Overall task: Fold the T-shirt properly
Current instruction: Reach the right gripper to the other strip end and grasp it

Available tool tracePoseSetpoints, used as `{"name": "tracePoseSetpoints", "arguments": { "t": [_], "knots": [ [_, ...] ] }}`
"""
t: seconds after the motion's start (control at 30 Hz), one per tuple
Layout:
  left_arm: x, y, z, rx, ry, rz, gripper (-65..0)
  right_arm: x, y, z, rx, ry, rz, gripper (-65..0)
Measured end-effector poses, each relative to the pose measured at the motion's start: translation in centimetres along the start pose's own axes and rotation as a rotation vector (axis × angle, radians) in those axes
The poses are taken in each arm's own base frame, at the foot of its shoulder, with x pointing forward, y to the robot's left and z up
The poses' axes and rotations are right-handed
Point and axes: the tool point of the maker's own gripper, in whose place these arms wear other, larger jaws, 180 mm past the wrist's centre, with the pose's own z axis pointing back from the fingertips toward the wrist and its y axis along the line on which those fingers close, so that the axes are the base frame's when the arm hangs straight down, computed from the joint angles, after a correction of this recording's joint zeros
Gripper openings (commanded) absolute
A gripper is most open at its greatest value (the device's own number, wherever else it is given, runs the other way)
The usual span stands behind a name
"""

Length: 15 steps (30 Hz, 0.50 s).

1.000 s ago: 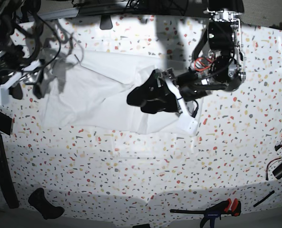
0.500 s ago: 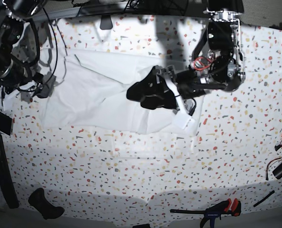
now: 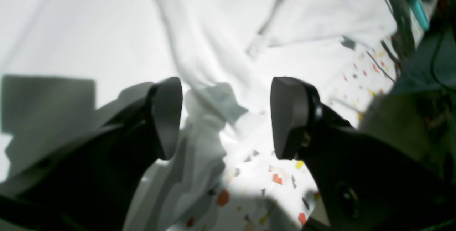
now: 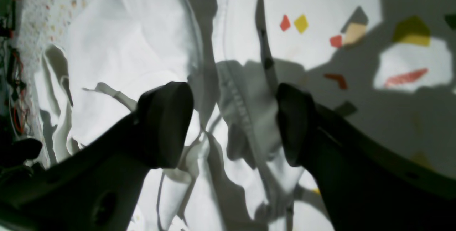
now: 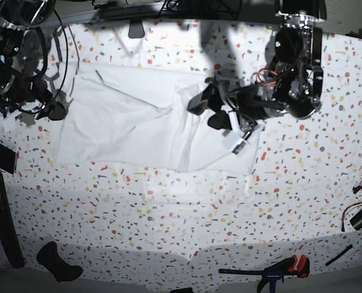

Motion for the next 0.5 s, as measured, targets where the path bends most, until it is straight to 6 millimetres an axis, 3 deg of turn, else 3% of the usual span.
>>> {"name": "tracePoseSetpoints", "arguments": {
  "t": [0.1, 0.3, 0.37, 0.47, 0.5],
  "knots": [
    [-0.1, -0.3, -0.7, 0.02, 0.014, -0.05, -27.9, -0.5, 0.8, -1.4, 0.03, 0.01, 0.006, -24.9],
    [-0.7, -0.8, -1.6, 0.032, 0.06, -0.112, -27.9, -2.7, 4.7, -4.4, 0.13, 0.107, 0.065, -27.6],
    [-0.8, -0.9, -1.6, 0.03, 0.06, -0.11, -27.9, -3.3, 5.4, -5.0, 0.141, 0.138, 0.084, -39.9],
    [-1.4, -0.9, -1.6, 0.032, 0.072, -0.104, -27.9, -4.1, 5.6, -5.2, 0.148, 0.171, 0.09, -63.6],
    [-1.7, -0.9, -1.6, 0.035, 0.08, -0.103, -27.9, -3.9, 6.0, -5.2, 0.162, 0.162, 0.082, -65.0]
  ]
}}
